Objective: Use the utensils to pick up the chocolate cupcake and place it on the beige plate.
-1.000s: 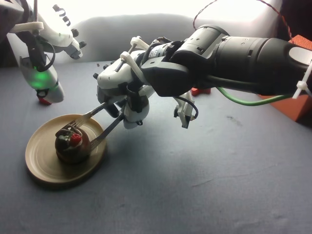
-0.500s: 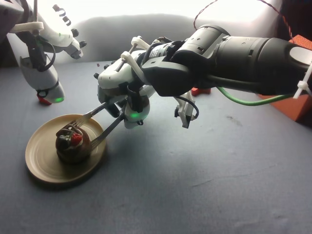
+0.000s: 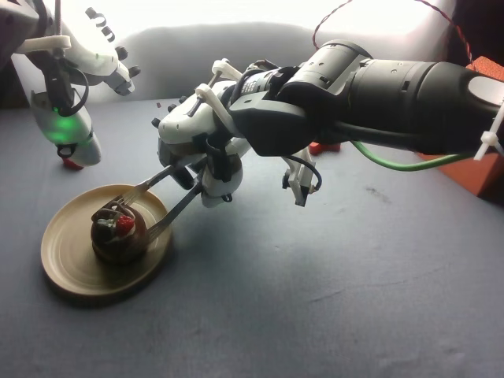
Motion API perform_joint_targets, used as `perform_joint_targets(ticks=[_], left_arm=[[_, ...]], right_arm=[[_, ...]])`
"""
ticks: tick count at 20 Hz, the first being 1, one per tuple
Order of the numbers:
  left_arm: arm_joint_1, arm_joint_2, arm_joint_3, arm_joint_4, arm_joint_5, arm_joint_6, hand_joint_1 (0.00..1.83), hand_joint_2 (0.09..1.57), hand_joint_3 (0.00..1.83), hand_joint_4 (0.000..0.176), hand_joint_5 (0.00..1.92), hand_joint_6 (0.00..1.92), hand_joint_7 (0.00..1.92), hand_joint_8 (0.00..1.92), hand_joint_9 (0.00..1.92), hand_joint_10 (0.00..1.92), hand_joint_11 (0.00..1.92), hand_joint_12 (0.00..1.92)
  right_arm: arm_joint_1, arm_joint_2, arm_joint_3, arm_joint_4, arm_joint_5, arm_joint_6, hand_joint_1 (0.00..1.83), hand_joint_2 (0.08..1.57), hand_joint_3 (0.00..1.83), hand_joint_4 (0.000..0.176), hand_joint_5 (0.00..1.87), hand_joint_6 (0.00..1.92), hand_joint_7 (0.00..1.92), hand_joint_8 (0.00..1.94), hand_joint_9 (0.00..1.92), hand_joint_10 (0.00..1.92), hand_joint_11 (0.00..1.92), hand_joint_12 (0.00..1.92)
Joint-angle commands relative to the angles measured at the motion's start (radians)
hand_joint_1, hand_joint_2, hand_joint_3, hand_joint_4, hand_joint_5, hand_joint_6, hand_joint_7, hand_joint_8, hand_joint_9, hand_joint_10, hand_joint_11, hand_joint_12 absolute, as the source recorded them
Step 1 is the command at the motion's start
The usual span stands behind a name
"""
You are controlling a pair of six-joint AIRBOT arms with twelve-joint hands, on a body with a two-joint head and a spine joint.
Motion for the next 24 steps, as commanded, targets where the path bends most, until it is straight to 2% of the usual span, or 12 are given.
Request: perform_joint_targets(ticks=[1, 7, 9, 10, 11, 12, 13, 14, 16, 19, 24], left_arm=[[-0.007, 0.008, -0.002, 0.044, -0.055, 0.006, 0.46, 1.04, 0.00, 0.000, 0.22, 0.01, 0.20, 0.00, 0.18, 0.00, 0.00, 0.46], [-0.007, 0.008, -0.002, 0.044, -0.055, 0.006, 0.44, 1.05, 0.00, 0.000, 0.18, 0.00, 0.18, 0.00, 0.16, 0.00, 0.00, 0.38], [-0.007, 0.008, -0.002, 0.044, -0.055, 0.006, 0.45, 1.05, 0.00, 0.000, 0.18, 0.00, 0.17, 0.00, 0.15, 0.00, 0.00, 0.35], [-0.007, 0.008, -0.002, 0.044, -0.055, 0.006, 0.45, 1.04, 0.00, 0.000, 0.19, 0.00, 0.18, 0.01, 0.16, 0.01, 0.00, 0.34], [-0.007, 0.008, -0.002, 0.044, -0.055, 0.006, 0.45, 1.04, 0.00, 0.000, 0.20, 0.01, 0.19, 0.01, 0.16, 0.01, 0.00, 0.34], [-0.007, 0.008, -0.002, 0.044, -0.056, 0.006, 0.44, 1.05, 0.00, 0.000, 0.19, 0.00, 0.18, 0.00, 0.15, 0.00, 0.00, 0.32], [-0.006, 0.008, -0.002, 0.044, -0.056, 0.006, 0.43, 1.05, 0.00, 0.000, 0.20, 0.00, 0.19, 0.00, 0.17, 0.00, 0.00, 0.37], [-0.006, 0.008, -0.002, 0.043, -0.056, 0.006, 0.42, 1.05, 0.00, 0.000, 0.21, 0.00, 0.20, 0.00, 0.17, 0.00, 0.00, 0.38], [-0.006, 0.008, -0.003, 0.043, -0.056, 0.006, 0.42, 1.05, 0.00, 0.000, 0.19, 0.00, 0.17, 0.00, 0.15, 0.00, 0.00, 0.33], [-0.006, 0.009, -0.002, 0.043, -0.055, 0.006, 0.46, 1.05, 0.00, 0.000, 0.18, 0.00, 0.16, 0.00, 0.13, 0.00, 0.00, 0.31], [-0.004, 0.009, -0.002, 0.044, -0.056, 0.008, 0.44, 1.05, 0.00, 0.000, 0.18, 0.00, 0.16, 0.00, 0.14, 0.00, 0.00, 0.37]], right_arm=[[0.005, 0.008, 0.000, -0.005, 0.092, -0.005, 1.13, 1.29, 0.00, 0.000, 0.69, 1.36, 0.64, 1.60, 0.57, 1.52, 0.67, 1.72], [0.008, 0.008, 0.000, -0.005, 0.092, -0.006, 1.13, 1.30, 0.00, 0.000, 0.63, 1.40, 0.66, 1.61, 0.56, 1.48, 0.66, 1.71], [0.010, 0.008, 0.000, -0.005, 0.092, -0.006, 1.13, 1.29, 0.00, 0.000, 0.65, 1.38, 0.69, 1.56, 0.57, 1.45, 0.65, 1.71], [0.010, 0.009, 0.000, -0.005, 0.092, -0.007, 1.10, 1.26, 0.00, 0.000, 0.70, 1.38, 0.52, 1.26, 0.58, 1.40, 0.65, 1.69], [0.011, 0.009, 0.000, -0.005, 0.092, -0.008, 1.10, 1.25, 0.00, 0.000, 0.71, 1.38, 0.48, 1.20, 0.56, 1.43, 0.65, 1.69], [0.011, 0.009, 0.000, -0.005, 0.091, -0.009, 1.22, 1.17, 0.00, 0.000, 0.52, 1.02, 0.45, 1.15, 0.53, 1.41, 0.64, 1.67], [0.010, 0.009, 0.000, -0.005, 0.091, -0.011, 1.24, 1.15, 0.00, 0.000, 0.50, 0.87, 0.43, 1.14, 0.49, 1.43, 0.60, 1.68], [0.010, 0.009, 0.000, -0.005, 0.091, -0.012, 1.24, 1.15, 0.00, 0.000, 0.51, 0.81, 0.43, 1.14, 0.47, 1.44, 0.58, 1.70], [0.011, 0.010, 0.000, -0.005, 0.091, -0.013, 1.22, 1.13, 0.00, 0.000, 0.52, 0.79, 0.44, 1.11, 0.49, 1.40, 0.57, 1.68], [0.011, 0.010, -0.001, -0.005, 0.090, -0.013, 1.21, 1.11, 0.00, 0.000, 0.53, 0.77, 0.40, 1.11, 0.42, 1.45, 0.52, 1.72], [0.017, 0.015, -0.001, -0.005, 0.085, -0.012, 1.18, 1.12, 0.00, 0.000, 0.53, 0.74, 0.41, 1.07, 0.39, 1.41, 0.47, 1.74]])
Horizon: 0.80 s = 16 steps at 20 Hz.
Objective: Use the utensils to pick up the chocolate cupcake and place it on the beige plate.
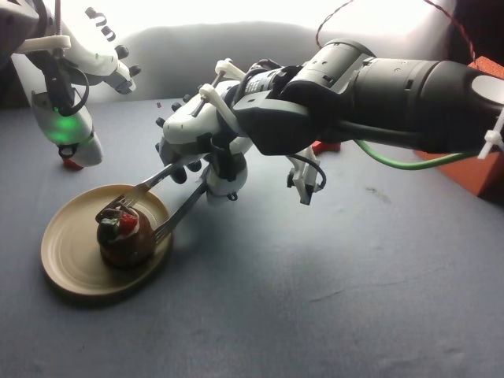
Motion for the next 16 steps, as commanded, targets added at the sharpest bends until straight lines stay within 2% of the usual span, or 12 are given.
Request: perform_joint_targets(ticks=[1, 3, 8, 13, 16], left_arm=[[-0.005, 0.009, -0.002, 0.043, -0.056, 0.007, 0.44, 1.05, 0.00, 0.000, 0.16, 0.00, 0.15, 0.00, 0.14, 0.00, 0.00, 0.35], [-0.005, 0.009, -0.004, 0.043, -0.056, 0.007, 0.46, 1.05, 0.00, 0.000, 0.15, 0.00, 0.14, 0.00, 0.13, 0.00, 0.00, 0.31], [-0.005, 0.009, -0.004, 0.043, -0.056, 0.007, 0.45, 1.04, 0.00, 0.000, 0.17, 0.00, 0.16, 0.00, 0.16, 0.01, 0.00, 0.37], [-0.005, 0.009, -0.004, 0.043, -0.056, 0.008, 0.45, 1.05, 0.00, 0.000, 0.17, 0.00, 0.15, 0.00, 0.15, 0.00, 0.00, 0.36], [-0.005, 0.010, -0.005, 0.043, -0.056, 0.008, 0.45, 1.04, 0.00, 0.000, 0.17, 0.00, 0.16, 0.00, 0.15, 0.00, 0.00, 0.37]], right_arm=[[0.019, 0.008, -0.001, -0.002, 0.094, -0.004, 1.18, 1.13, 0.00, 0.000, 0.52, 0.74, 0.39, 1.07, 0.39, 1.41, 0.47, 1.74], [0.026, 0.011, -0.001, -0.002, 0.094, -0.004, 1.17, 1.13, 0.00, 0.000, 0.52, 0.73, 0.40, 1.07, 0.41, 1.38, 0.47, 1.71], [0.039, 0.016, -0.001, -0.002, 0.095, -0.003, 1.21, 1.11, 0.00, 0.000, 0.55, 0.71, 0.43, 1.06, 0.45, 1.35, 0.50, 1.68], [0.042, 0.017, -0.001, -0.002, 0.091, -0.003, 1.18, 1.12, 0.00, 0.000, 0.55, 0.65, 0.41, 1.02, 0.44, 1.29, 0.46, 1.67], [0.046, 0.021, -0.001, -0.002, 0.069, 0.009, 1.15, 1.15, 0.01, 0.000, 0.54, 0.68, 0.40, 1.05, 0.41, 1.36, 0.46, 1.71]])
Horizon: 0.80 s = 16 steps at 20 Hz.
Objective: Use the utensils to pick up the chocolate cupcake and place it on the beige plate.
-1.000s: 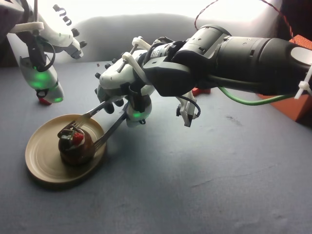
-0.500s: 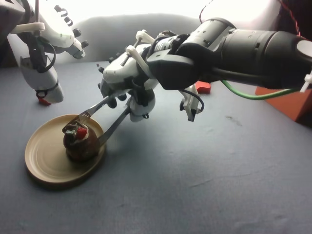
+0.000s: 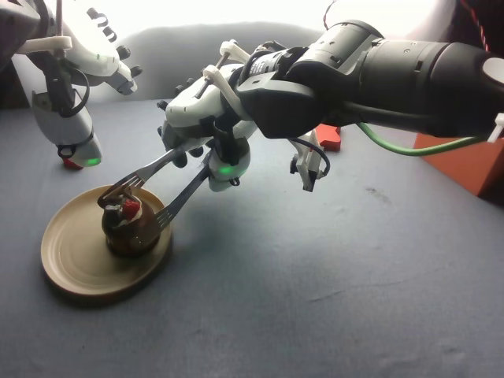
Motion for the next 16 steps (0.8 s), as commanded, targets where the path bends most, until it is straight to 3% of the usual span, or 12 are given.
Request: perform_joint_targets(ticks=[1, 8, 13, 15, 16], left_arm=[[-0.005, 0.010, -0.001, 0.043, -0.056, 0.008, 0.45, 1.05, 0.00, 0.000, 0.16, 0.00, 0.16, 0.00, 0.16, 0.00, 0.00, 0.39], [-0.005, 0.010, -0.001, 0.043, -0.056, 0.008, 0.43, 1.05, 0.00, 0.000, 0.17, 0.00, 0.17, 0.00, 0.16, 0.00, 0.00, 0.37], [-0.005, 0.010, -0.001, 0.044, -0.056, 0.009, 0.44, 1.05, 0.00, 0.000, 0.18, 0.00, 0.15, 0.00, 0.15, 0.00, 0.00, 0.40], [-0.005, 0.010, -0.001, 0.044, -0.056, 0.009, 0.45, 1.06, 0.00, 0.000, 0.15, 0.00, 0.13, 0.00, 0.13, 0.00, 0.00, 0.30], [-0.005, 0.010, -0.001, 0.044, -0.056, 0.009, 0.48, 1.03, 0.00, 0.000, 0.18, 0.00, 0.16, 0.00, 0.16, 0.01, 0.00, 0.40]], right_arm=[[0.019, 0.009, -0.001, -0.002, 0.080, 0.006, 1.15, 1.15, 0.00, 0.000, 0.54, 0.67, 0.39, 1.06, 0.39, 1.38, 0.45, 1.73], [0.045, 0.025, -0.002, -0.002, 0.077, 0.013, 1.16, 1.13, 0.00, 0.000, 0.55, 0.64, 0.38, 1.05, 0.39, 1.35, 0.44, 1.71], [0.070, 0.082, -0.064, -0.002, 0.076, 0.012, 1.19, 1.13, 0.00, 0.000, 0.53, 0.66, 0.40, 1.07, 0.43, 1.32, 0.48, 1.66], [0.070, 0.113, -0.102, -0.002, 0.073, 0.012, 1.16, 1.13, 0.00, 0.000, 0.53, 0.67, 0.40, 1.07, 0.43, 1.32, 0.49, 1.69], [0.071, 0.127, -0.122, -0.002, 0.070, 0.012, 1.13, 1.15, 0.00, 0.000, 0.52, 0.68, 0.40, 1.08, 0.42, 1.33, 0.47, 1.70]])
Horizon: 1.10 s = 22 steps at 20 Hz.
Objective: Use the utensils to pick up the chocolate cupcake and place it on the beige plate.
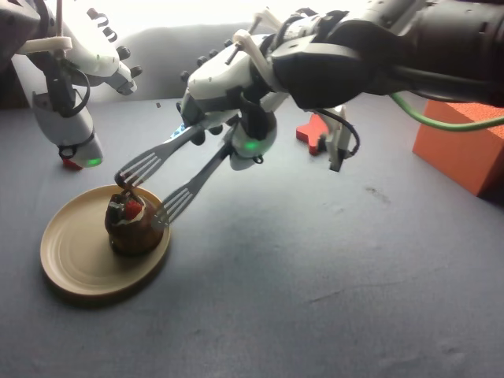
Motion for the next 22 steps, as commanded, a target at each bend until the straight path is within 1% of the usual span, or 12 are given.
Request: perform_joint_targets(ticks=[1, 3, 7, 8, 9, 10, 13, 14, 15, 17, 20, 22], left_arm=[[-0.006, 0.010, -0.001, 0.044, -0.055, 0.006, 0.46, 1.04, 0.00, 0.000, 0.16, 0.00, 0.16, 0.00, 0.16, 0.00, 0.00, 0.38], [-0.006, 0.011, -0.001, 0.043, -0.055, 0.006, 0.44, 1.05, 0.00, 0.000, 0.16, 0.00, 0.16, 0.00, 0.15, 0.00, 0.00, 0.33], [-0.006, 0.013, -0.003, 0.043, -0.055, 0.006, 0.45, 1.05, 0.00, 0.000, 0.16, 0.00, 0.15, 0.00, 0.15, 0.00, 0.00, 0.30], [-0.006, 0.014, -0.004, 0.043, -0.055, 0.007, 0.45, 1.05, 0.00, 0.000, 0.17, 0.00, 0.17, 0.00, 0.16, 0.01, 0.00, 0.36], [-0.006, 0.014, -0.004, 0.043, -0.055, 0.008, 0.45, 1.05, 0.00, 0.000, 0.16, 0.00, 0.16, 0.00, 0.15, 0.00, 0.00, 0.35], [-0.006, 0.014, -0.004, 0.043, -0.055, 0.008, 0.44, 1.05, 0.00, 0.000, 0.16, 0.00, 0.16, 0.00, 0.15, 0.00, 0.00, 0.34], [-0.006, 0.015, -0.006, 0.043, -0.054, 0.008, 0.43, 1.06, 0.00, 0.000, 0.15, 0.00, 0.15, 0.00, 0.13, 0.00, 0.00, 0.32], [-0.006, 0.016, -0.006, 0.043, -0.054, 0.008, 0.43, 1.06, 0.00, 0.000, 0.14, 0.00, 0.14, 0.00, 0.12, 0.00, 0.00, 0.28], [-0.006, 0.016, -0.007, 0.043, -0.054, 0.008, 0.43, 1.05, 0.00, 0.000, 0.16, 0.00, 0.15, 0.00, 0.14, 0.00, 0.00, 0.33], [-0.006, 0.018, -0.008, 0.043, -0.054, 0.008, 0.43, 1.06, 0.00, 0.000, 0.16, 0.00, 0.15, 0.00, 0.14, 0.00, 0.00, 0.32], [-0.006, 0.018, -0.008, 0.043, -0.053, 0.008, 0.43, 1.06, 0.00, 0.000, 0.15, 0.00, 0.13, 0.00, 0.13, 0.00, 0.00, 0.24], [-0.006, 0.019, -0.007, 0.043, -0.053, 0.009, 0.42, 1.06, 0.00, 0.000, 0.15, 0.00, 0.13, 0.00, 0.13, 0.00, 0.00, 0.25]], right_arm=[[0.021, 0.017, -0.021, -0.001, 0.098, 0.002, 1.14, 1.14, 0.00, 0.000, 0.53, 0.68, 0.40, 1.07, 0.43, 1.33, 0.49, 1.70], [0.026, 0.058, -0.069, -0.001, 0.096, 0.000, 1.13, 1.14, 0.00, 0.000, 0.53, 0.71, 0.38, 1.14, 0.41, 1.45, 0.50, 1.73], [0.026, 0.160, -0.187, 0.000, 0.109, -0.012, 1.13, 1.15, 0.01, 0.000, 0.53, 0.74, 0.40, 1.11, 0.42, 1.40, 0.49, 1.68], [0.021, 0.179, -0.213, 0.000, 0.118, -0.021, 1.14, 1.15, 0.00, 0.000, 0.50, 0.79, 0.39, 1.15, 0.41, 1.41, 0.48, 1.67], [0.012, 0.205, -0.243, 0.000, 0.127, -0.031, 1.16, 1.14, 0.00, 0.000, 0.52, 0.78, 0.40, 1.14, 0.42, 1.39, 0.49, 1.66], [0.006, 0.219, -0.257, 0.000, 0.131, -0.031, 1.16, 1.14, 0.00, 0.000, 0.52, 0.77, 0.40, 1.16, 0.41, 1.41, 0.49, 1.66], [-0.016, 0.254, -0.283, 0.000, 0.165, -0.031, 1.13, 1.15, 0.00, 0.000, 0.51, 0.79, 0.43, 1.11, 0.49, 1.30, 0.51, 1.57], [-0.017, 0.259, -0.283, 0.000, 0.164, -0.031, 1.14, 1.15, 0.00, 0.000, 0.51, 0.81, 0.43, 1.11, 0.47, 1.31, 0.50, 1.58], [-0.017, 0.263, -0.286, 0.000, 0.160, -0.030, 1.13, 1.15, 0.00, 0.000, 0.50, 0.82, 0.43, 1.10, 0.48, 1.31, 0.50, 1.59], [-0.025, 0.288, -0.311, 0.001, 0.165, -0.022, 1.14, 1.15, 0.00, 0.000, 0.50, 0.82, 0.45, 1.09, 0.50, 1.31, 0.53, 1.58], [-0.070, 0.337, -0.370, 0.000, 0.244, -0.040, 1.18, 1.12, 0.00, 0.000, 0.51, 0.83, 0.44, 1.14, 0.47, 1.37, 0.49, 1.65], [-0.102, 0.356, -0.389, 0.000, 0.299, -0.041, 1.16, 1.14, 0.00, 0.000, 0.53, 0.77, 0.47, 1.09, 0.47, 1.32, 0.47, 1.62]])
